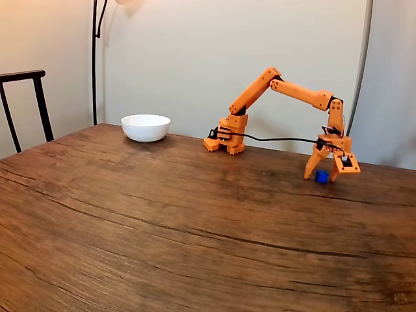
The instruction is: Grasp the cube and drop it in the bowl
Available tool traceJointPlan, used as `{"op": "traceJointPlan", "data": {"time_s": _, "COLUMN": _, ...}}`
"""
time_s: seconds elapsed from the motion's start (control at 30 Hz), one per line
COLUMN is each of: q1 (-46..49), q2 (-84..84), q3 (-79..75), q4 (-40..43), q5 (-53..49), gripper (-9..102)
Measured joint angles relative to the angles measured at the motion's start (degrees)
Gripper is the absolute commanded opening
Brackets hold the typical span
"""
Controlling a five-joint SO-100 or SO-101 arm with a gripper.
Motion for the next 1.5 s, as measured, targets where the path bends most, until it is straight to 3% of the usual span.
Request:
{"op": "traceJointPlan", "data": {"time_s": 0.27, "q1": -0.4, "q2": 0.0, "q3": 0.0, "q4": 0.0, "q5": 0.0, "gripper": 45}}
{"op": "traceJointPlan", "data": {"time_s": 0.43, "q1": -1.1, "q2": 0.0, "q3": 0.0, "q4": 0.0, "q5": 0.0, "gripper": 31}}
{"op": "traceJointPlan", "data": {"time_s": 0.57, "q1": -1.0, "q2": 0.1, "q3": -0.1, "q4": 0.2, "q5": -0.1, "gripper": 27}}
{"op": "traceJointPlan", "data": {"time_s": 0.83, "q1": -0.9, "q2": 0.1, "q3": -0.1, "q4": 0.2, "q5": 0.0, "gripper": 26}}
{"op": "traceJointPlan", "data": {"time_s": 1.07, "q1": -0.9, "q2": 0.1, "q3": 0.0, "q4": 0.1, "q5": 0.0, "gripper": 19}}
{"op": "traceJointPlan", "data": {"time_s": 1.5, "q1": -0.8, "q2": -0.8, "q3": 0.1, "q4": -0.1, "q5": 0.0, "gripper": 19}}
